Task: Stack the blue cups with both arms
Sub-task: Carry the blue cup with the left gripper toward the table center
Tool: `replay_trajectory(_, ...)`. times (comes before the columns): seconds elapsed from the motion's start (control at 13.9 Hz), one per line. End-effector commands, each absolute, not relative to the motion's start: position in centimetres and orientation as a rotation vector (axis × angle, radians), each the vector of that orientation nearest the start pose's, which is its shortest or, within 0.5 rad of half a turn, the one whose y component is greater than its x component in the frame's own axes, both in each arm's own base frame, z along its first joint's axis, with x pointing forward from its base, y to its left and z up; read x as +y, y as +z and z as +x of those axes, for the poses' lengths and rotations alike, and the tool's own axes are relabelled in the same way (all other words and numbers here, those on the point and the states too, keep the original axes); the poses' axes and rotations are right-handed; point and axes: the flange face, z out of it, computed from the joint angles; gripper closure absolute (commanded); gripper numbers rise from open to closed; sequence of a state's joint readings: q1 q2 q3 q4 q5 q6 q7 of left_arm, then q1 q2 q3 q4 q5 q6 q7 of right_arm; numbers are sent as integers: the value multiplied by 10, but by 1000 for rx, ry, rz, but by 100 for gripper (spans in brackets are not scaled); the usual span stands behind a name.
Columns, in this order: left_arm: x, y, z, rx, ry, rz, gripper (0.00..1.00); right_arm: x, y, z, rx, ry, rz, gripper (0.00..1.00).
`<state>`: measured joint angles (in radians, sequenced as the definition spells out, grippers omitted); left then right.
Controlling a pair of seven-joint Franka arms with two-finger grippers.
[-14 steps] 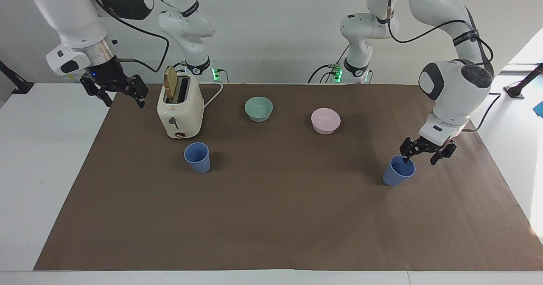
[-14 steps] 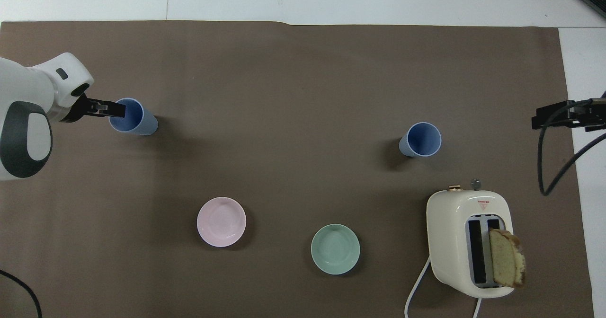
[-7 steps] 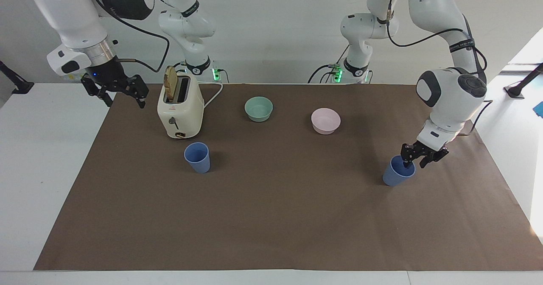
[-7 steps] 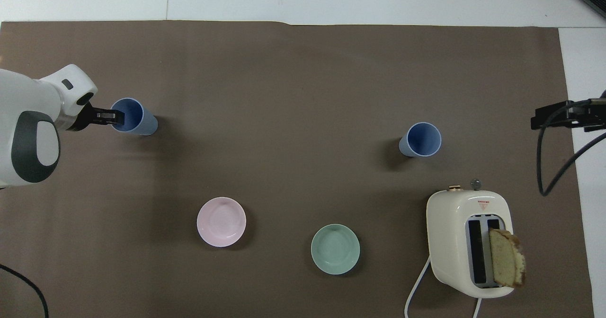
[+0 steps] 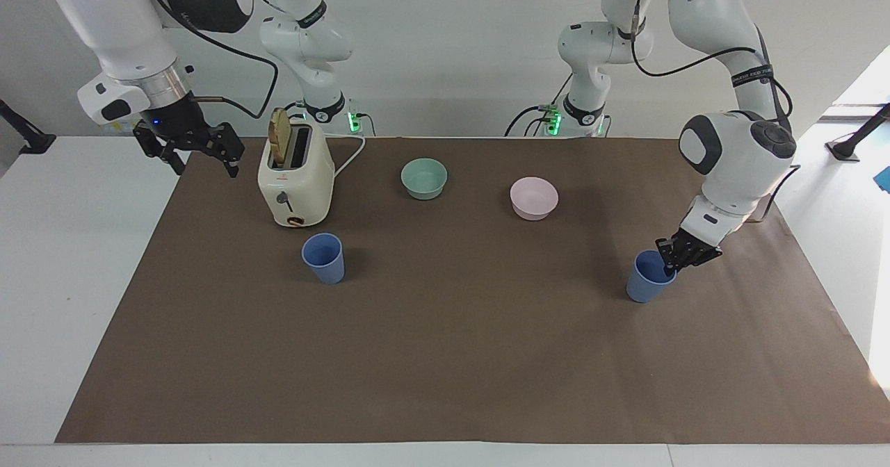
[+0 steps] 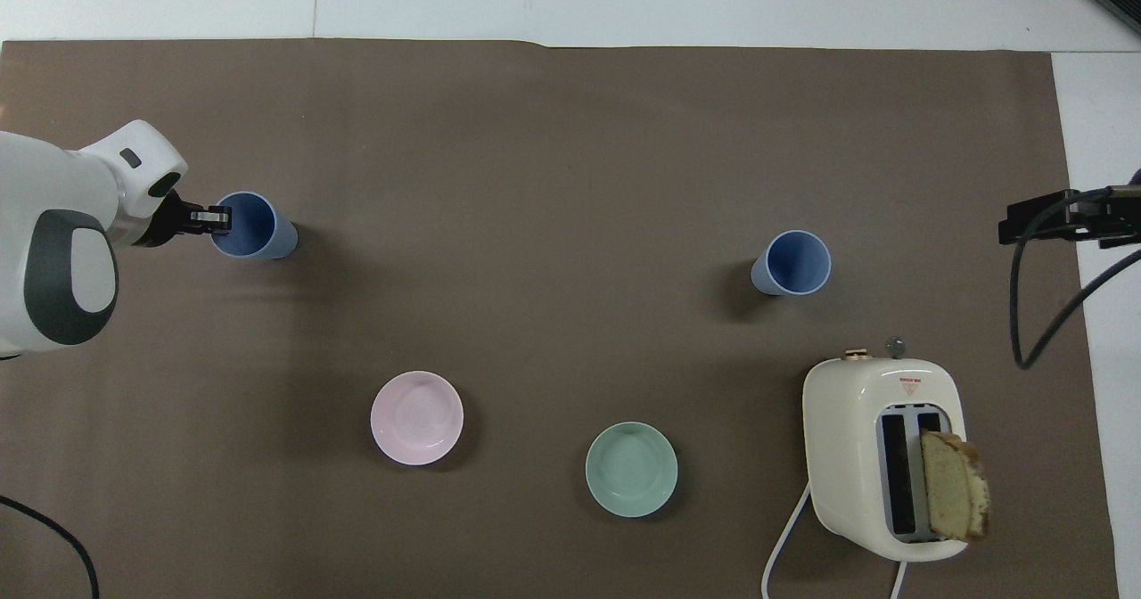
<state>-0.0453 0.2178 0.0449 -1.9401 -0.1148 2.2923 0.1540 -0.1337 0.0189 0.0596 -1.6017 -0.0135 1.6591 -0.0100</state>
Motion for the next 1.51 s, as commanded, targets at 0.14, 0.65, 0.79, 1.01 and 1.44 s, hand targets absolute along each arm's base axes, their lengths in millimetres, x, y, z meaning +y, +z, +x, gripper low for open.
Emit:
replay_trajectory(0.14,-20,416,610,192,-207,-3210,100,-42,609,558,71,-72,-3154,0)
replay_trajectory(0.65,-171,432,579,252,-196,-3229,100,-41,609,558,66,-72,-3154,0)
replay_trajectory(0.79,-223,423,565,180,-204,-3249,100,-41,608,557,62,-59,-3154,0)
replay_trajectory(1.01,-286,404,535,147,-186,-3264,100,-41,608,557,62,-64,-3154,0)
replay_trajectory(1.44,-337,384,502,140,-98,-3267,100,-44,608,556,83,-59,-3153,0)
